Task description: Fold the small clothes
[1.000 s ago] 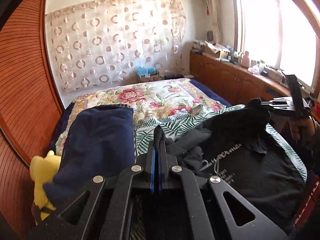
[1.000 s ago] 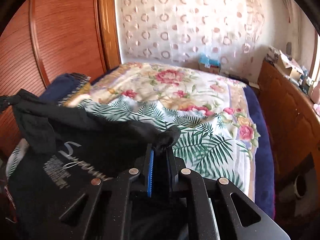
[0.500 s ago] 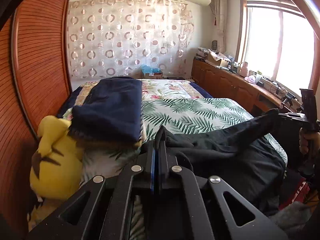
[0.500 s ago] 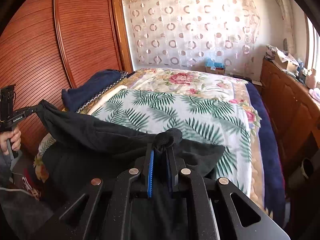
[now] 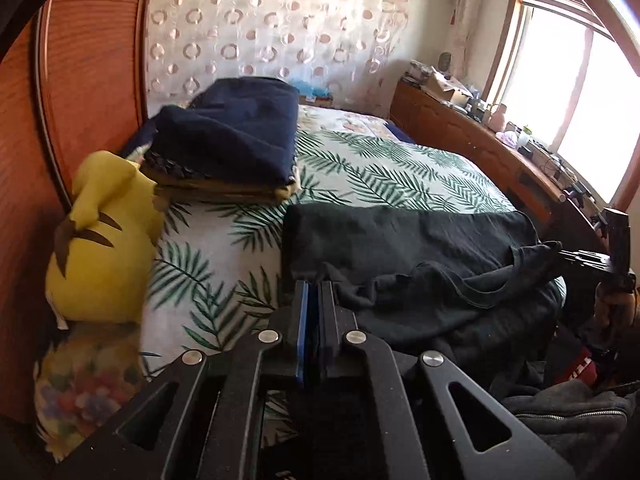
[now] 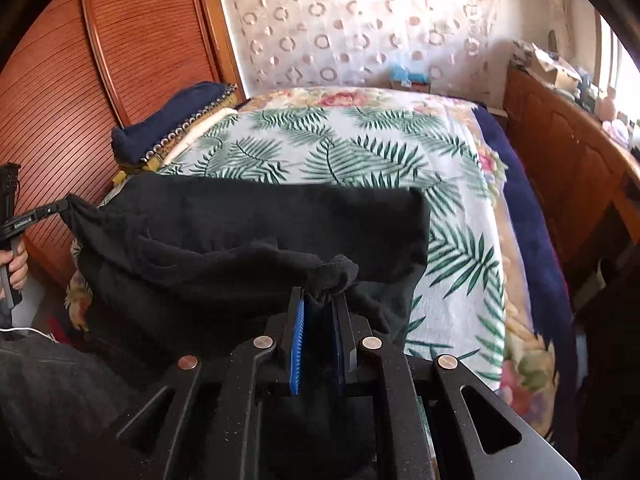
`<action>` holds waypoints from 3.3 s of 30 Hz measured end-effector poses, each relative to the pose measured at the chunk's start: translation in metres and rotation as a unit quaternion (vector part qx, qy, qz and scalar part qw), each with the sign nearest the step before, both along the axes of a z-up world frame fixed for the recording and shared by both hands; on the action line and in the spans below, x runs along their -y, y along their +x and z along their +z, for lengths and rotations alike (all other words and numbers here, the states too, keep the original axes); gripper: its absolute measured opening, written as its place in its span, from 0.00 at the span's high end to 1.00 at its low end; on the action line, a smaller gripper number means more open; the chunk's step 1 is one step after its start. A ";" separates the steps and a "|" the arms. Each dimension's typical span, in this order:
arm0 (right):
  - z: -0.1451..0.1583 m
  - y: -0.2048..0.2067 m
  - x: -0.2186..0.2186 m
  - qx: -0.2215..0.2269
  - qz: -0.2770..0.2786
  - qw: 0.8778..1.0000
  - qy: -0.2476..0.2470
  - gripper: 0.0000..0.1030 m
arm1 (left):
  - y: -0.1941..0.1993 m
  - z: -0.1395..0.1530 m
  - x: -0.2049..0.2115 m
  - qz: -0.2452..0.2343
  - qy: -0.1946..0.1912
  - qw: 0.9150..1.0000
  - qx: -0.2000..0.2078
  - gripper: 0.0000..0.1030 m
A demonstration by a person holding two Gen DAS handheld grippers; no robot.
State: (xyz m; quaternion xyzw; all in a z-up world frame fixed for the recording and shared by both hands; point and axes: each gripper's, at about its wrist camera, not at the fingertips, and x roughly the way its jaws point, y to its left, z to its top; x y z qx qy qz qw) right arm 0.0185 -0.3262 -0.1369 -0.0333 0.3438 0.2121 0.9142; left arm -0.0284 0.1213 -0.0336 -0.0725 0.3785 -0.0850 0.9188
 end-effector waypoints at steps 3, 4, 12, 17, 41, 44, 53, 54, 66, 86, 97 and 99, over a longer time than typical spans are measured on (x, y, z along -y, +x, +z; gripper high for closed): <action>0.004 0.002 -0.002 0.004 -0.008 1.000 -0.019 0.81 | 0.000 0.003 0.003 -0.003 0.001 1.000 0.009 0.64; 0.007 0.003 -0.002 0.006 -0.009 1.000 -0.023 0.78 | 0.000 0.006 0.002 -0.002 0.002 1.000 0.017 0.57; 0.038 -0.002 0.000 0.043 -0.014 0.999 -0.021 0.40 | 0.030 0.032 0.002 -0.008 0.013 0.999 0.048 0.24; 0.037 0.019 -0.001 0.060 -0.034 0.997 -0.034 0.39 | 0.069 0.034 0.007 -0.018 0.038 0.998 0.044 0.24; -0.018 0.108 -0.016 0.008 -0.057 0.997 -0.053 0.35 | 0.141 -0.062 0.016 -0.028 0.068 0.992 -0.101 0.24; -0.022 0.111 -0.013 0.008 -0.055 0.997 -0.050 0.35 | 0.140 -0.063 0.017 -0.027 0.071 0.992 -0.096 0.24; -0.024 0.114 -0.013 0.011 -0.053 0.997 -0.056 0.33 | 0.134 -0.060 0.027 -0.069 0.059 0.992 -0.083 0.76; -0.024 0.114 -0.013 0.011 -0.051 0.997 -0.056 0.41 | 0.133 -0.059 0.030 -0.078 0.056 0.992 -0.084 0.83; 0.044 0.049 -0.017 0.096 -0.028 0.995 -0.020 0.87 | 0.061 0.044 0.045 -0.109 0.030 0.992 0.057 0.88; 0.255 -0.110 0.029 0.312 -0.026 0.950 -0.007 0.87 | -0.019 0.230 0.008 -0.092 -0.018 0.954 0.285 0.88; 0.264 -0.138 0.031 0.360 -0.022 0.933 -0.021 0.87 | -0.030 0.252 0.011 -0.087 -0.020 0.943 0.319 0.88; 0.252 -0.138 0.022 0.359 -0.020 0.933 -0.020 0.87 | -0.033 0.251 0.013 -0.088 -0.019 0.943 0.322 0.88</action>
